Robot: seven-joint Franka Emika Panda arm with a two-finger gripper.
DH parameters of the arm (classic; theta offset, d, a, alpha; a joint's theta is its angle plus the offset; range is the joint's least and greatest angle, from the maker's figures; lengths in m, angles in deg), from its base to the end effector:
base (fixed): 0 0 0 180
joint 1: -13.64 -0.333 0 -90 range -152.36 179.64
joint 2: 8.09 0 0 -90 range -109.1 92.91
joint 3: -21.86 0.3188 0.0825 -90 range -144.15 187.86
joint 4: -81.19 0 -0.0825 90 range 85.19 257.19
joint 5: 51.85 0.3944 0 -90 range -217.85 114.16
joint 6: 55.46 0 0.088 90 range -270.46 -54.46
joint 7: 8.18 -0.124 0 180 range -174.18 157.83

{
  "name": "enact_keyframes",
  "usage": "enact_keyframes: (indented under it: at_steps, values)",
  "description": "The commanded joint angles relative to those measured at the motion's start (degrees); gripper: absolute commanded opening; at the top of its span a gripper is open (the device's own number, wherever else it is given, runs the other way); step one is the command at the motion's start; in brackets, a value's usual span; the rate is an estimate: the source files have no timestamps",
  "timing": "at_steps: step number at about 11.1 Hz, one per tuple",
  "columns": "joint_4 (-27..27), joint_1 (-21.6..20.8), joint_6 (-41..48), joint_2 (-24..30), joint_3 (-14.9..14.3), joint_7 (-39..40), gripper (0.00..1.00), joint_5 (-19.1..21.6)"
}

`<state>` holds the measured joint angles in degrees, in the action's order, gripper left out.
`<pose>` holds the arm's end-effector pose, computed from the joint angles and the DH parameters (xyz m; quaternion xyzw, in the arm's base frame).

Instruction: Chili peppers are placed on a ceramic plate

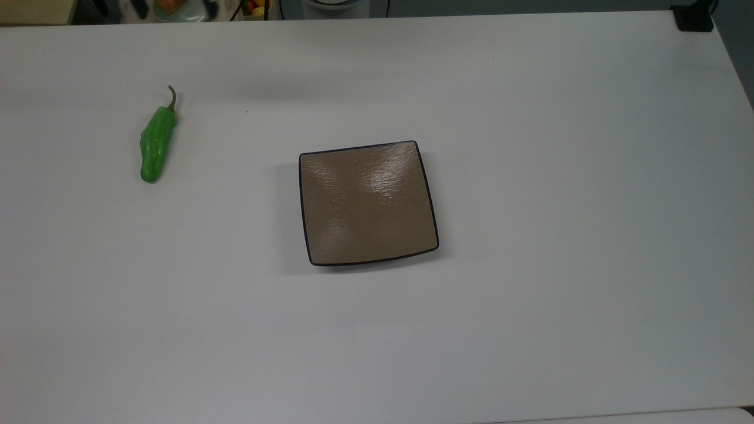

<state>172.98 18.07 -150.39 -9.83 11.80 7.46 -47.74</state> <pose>0.5657 -0.1362 0.5859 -0.9993 -0.0075 -0.0206 0.0287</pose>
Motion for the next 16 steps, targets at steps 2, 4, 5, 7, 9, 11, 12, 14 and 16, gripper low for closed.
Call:
enact_keyframes:
  at_steps: [2,4,5,7,9,11,12,14,16]
  values:
    - [4.79,-0.39,-6.04,-0.29,-5.67,6.77,1.00,-0.33]
    - [7.87,1.97,-9.21,-0.55,-5.95,9.48,1.00,-0.41]
    - [8.84,3.47,-9.92,-1.51,-6.12,12.03,1.00,-0.41]
    - [8.94,5.06,-11.23,-4.05,-7.00,14.76,1.00,-1.11]
    - [10.95,5.24,-15.70,-5.82,-7.09,15.13,1.00,-1.56]
    - [13.15,5.42,-19.66,-7.57,-7.09,15.22,1.00,-1.56]
    - [13.85,5.33,-21.33,-8.89,-7.00,15.22,1.00,-1.56]
    - [14.91,4.72,-24.32,-10.91,-6.91,15.22,1.00,-1.56]
    - [16.23,4.36,-28.28,-12.67,-6.48,15.13,1.00,-1.47]
